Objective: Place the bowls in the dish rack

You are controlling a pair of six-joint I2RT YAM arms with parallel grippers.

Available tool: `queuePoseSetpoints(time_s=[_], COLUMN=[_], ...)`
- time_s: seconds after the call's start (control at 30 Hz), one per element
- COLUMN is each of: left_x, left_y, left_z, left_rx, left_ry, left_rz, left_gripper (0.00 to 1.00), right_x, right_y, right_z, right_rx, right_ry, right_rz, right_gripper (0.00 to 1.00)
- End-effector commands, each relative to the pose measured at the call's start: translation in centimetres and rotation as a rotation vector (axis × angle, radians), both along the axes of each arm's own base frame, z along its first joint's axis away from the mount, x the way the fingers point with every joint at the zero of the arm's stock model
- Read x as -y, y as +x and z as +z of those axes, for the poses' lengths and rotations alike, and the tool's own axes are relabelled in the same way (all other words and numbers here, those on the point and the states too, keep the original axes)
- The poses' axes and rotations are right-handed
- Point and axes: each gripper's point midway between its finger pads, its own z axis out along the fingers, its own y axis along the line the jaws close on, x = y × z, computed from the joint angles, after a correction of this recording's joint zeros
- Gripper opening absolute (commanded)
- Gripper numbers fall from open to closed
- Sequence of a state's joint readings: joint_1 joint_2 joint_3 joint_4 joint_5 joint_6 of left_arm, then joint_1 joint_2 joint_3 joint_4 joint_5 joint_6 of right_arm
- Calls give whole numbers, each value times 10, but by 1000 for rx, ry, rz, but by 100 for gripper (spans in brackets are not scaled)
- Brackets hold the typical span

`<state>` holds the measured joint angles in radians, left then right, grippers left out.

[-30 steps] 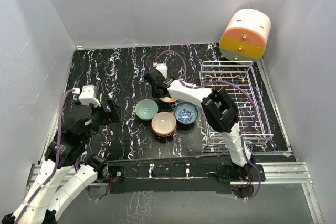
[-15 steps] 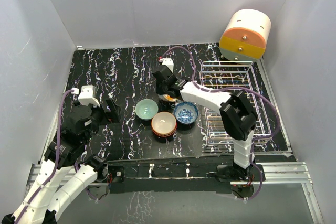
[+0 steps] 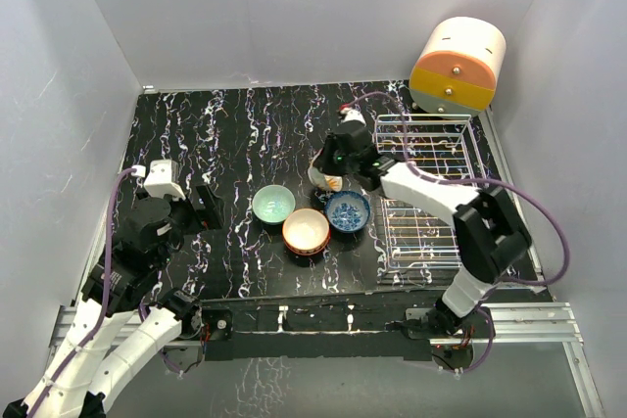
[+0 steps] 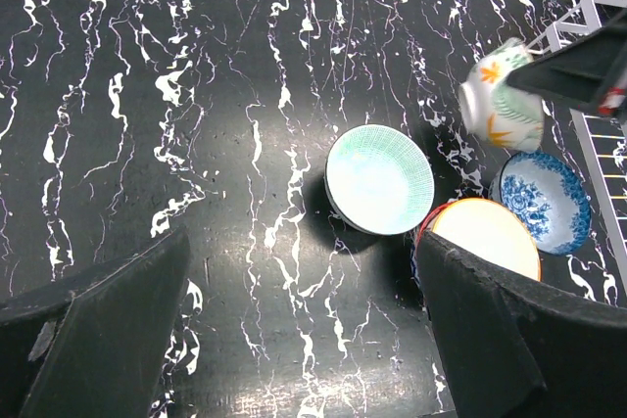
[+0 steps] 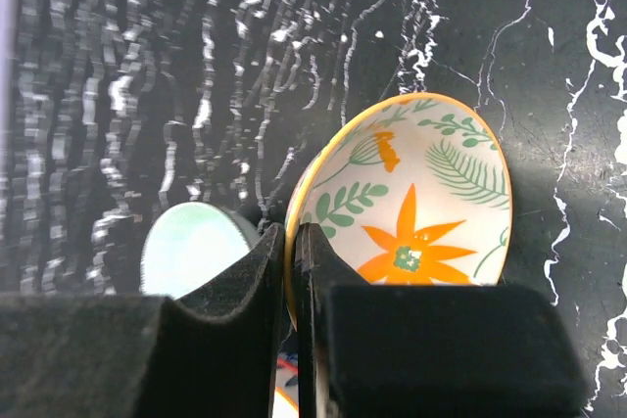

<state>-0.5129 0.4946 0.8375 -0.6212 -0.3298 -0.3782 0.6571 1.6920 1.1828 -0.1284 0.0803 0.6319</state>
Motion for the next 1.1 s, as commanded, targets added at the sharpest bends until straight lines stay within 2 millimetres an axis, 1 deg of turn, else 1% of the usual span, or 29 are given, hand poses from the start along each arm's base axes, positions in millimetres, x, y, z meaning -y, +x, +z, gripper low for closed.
queuePoseSetpoints(time_s=[0.0,0.03,0.07,0.13,0.23,0.3,0.33,0.37,0.43,0.57,0.67,0.8,0.93,1.0,1.07], left_x=[-2,-2,-2,0,1,2,3,4,5,7,7,7,11,12,12], left_y=[-2,-1,-1,0,0,1,2,2,3,4,4,5,6,7,9], left_z=[12,11,11,11,10,10,9,9,9,8,8,9,7,5,4], left_rx=[24,22,21,21,20,22,20,18,13,8,4,5,-4,-11,-15], left_ry=[-9,-8,-9,-14,-17,-19,-17,-17,-16,-18,-14,-13,-18,-15,-12], left_rz=[6,7,7,1,-2,-3,-4,-8,-13,-22,-23,-20,-29,-31,-30], left_gripper=[97,97,97,97,97,97,97,97,97,97,97,97,97,97,97], right_x=[-8,-3,3,15,38,58,70,80,103,147,175,199,219,227,230], right_y=[-3,-8,-17,-27,-38,-41,-40,-39,-38,-40,-39,-40,-36,-33,-29], right_z=[142,156,175,196,219,226,226,225,214,203,195,183,163,152,142], right_rx=[292,320,356,403,449,459,459,443,405,397,392,390,360,342,324], right_ry=[414,454,493,531,571,594,603,627,676,799,847,894,936,938,935], right_rz=[169,195,226,251,256,233,218,205,183,155,130,106,45,17,2], right_gripper=[8,8,8,8,8,8,8,8,8,8,8,8,8,8,8])
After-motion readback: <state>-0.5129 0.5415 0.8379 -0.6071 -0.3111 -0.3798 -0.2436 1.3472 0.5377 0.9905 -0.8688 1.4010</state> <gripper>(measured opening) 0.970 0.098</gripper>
